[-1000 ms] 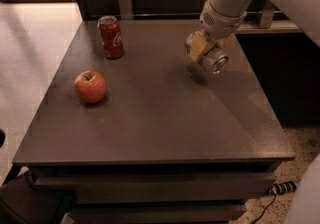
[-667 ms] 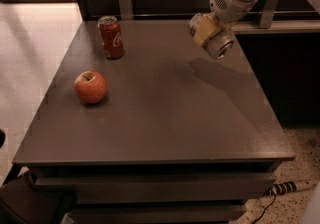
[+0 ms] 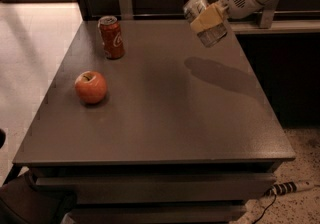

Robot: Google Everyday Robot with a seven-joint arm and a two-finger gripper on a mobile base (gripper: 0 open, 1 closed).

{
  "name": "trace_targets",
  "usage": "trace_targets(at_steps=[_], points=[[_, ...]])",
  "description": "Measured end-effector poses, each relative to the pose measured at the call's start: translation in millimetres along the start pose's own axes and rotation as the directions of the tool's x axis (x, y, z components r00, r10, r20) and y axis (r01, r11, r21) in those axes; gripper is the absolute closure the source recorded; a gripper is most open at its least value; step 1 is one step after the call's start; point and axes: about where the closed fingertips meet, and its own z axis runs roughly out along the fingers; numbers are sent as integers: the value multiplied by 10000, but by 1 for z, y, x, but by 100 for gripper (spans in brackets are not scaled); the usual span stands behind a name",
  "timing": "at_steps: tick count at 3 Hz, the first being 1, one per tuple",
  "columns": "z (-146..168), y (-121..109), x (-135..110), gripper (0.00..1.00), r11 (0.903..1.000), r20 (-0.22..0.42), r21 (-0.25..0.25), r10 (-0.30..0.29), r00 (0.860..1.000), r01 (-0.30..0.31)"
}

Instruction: Place 7up can upright

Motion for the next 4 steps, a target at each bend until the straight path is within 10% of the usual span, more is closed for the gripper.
trace_targets(at_steps=[2,3,4], points=[[8,21,18,100,9849,3993,-1327,-500,9155,1116],[13,20,36,100,9721,5471,-1057,-1192,8285,2096],[17,18,45,100,9632,6087,-763,-1599,7771,2579]])
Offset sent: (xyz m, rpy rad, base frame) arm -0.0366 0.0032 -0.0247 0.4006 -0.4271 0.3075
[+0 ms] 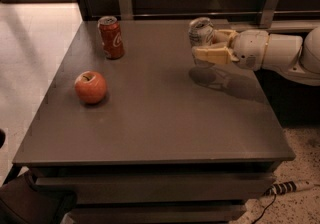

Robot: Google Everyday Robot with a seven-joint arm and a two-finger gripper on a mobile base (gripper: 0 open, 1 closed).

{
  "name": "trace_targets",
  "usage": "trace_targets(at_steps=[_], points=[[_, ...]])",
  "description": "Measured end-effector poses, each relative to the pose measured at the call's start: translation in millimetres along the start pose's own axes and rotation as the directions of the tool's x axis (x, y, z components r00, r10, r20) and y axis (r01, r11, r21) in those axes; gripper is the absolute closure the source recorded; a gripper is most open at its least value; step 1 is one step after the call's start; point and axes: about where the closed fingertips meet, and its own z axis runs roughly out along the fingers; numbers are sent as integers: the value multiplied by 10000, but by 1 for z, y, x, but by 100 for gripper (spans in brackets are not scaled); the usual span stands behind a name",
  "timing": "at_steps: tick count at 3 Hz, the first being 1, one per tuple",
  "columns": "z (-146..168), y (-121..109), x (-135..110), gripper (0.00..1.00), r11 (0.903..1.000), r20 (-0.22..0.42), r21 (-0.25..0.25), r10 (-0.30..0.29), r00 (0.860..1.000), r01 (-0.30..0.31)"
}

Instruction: Place 7up can upright

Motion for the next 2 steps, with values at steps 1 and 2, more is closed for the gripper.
trace_targets(at_steps=[1,2], points=[[-1,0,14,100,10000,312,46,-3,9995,2],[1,-3,25,100,9998,401,73,176,9990,-179]])
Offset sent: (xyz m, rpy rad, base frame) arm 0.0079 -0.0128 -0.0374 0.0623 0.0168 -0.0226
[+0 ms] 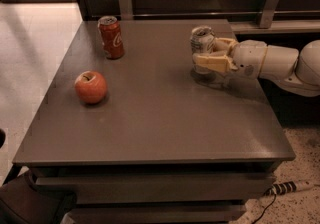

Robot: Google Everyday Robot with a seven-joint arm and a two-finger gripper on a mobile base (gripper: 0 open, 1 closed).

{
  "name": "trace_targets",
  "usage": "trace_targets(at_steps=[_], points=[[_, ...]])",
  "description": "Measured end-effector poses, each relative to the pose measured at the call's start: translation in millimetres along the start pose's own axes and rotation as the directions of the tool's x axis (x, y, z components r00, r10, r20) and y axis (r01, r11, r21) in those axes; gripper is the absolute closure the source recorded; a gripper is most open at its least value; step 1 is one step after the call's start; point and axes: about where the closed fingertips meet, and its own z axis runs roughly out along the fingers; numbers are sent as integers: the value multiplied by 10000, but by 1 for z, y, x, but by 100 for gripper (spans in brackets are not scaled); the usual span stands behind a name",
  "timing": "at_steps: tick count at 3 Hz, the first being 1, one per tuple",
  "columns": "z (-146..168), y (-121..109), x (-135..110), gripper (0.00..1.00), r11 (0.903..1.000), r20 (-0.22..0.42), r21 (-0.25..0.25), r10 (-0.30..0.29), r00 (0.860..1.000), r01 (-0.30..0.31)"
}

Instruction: Place 7up can upright

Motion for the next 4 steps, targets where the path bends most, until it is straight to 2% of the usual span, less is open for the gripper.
trace_targets(at_steps=[2,4], points=[[11,-8,34,97,9948,117,-145,1012,9948,-1010],[11,-8,32,50,9948,117,-147,1012,9948,-1010]])
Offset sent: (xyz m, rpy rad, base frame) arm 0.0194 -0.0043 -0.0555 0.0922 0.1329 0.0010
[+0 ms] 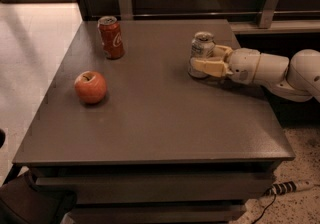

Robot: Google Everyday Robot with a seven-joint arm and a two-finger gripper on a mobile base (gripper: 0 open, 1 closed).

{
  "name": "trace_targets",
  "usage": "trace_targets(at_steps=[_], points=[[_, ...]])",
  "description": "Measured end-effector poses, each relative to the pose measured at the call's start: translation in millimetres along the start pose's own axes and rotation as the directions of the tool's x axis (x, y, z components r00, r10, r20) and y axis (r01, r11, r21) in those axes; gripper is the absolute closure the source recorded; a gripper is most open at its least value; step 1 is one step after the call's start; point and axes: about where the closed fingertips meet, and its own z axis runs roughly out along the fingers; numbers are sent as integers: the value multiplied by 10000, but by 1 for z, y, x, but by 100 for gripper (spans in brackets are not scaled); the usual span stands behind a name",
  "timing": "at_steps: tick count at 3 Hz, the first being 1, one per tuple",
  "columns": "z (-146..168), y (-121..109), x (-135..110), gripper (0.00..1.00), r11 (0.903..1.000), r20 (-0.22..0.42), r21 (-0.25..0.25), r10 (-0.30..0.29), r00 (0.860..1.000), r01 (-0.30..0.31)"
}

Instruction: Place 7up can upright

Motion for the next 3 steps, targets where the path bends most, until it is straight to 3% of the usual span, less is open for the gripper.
trace_targets(at_steps=[2,3], points=[[2,1,-1,5,10000,4,-43,-2,10000,2],[4,2,-1,0,10000,6,-69,-4,10000,4]])
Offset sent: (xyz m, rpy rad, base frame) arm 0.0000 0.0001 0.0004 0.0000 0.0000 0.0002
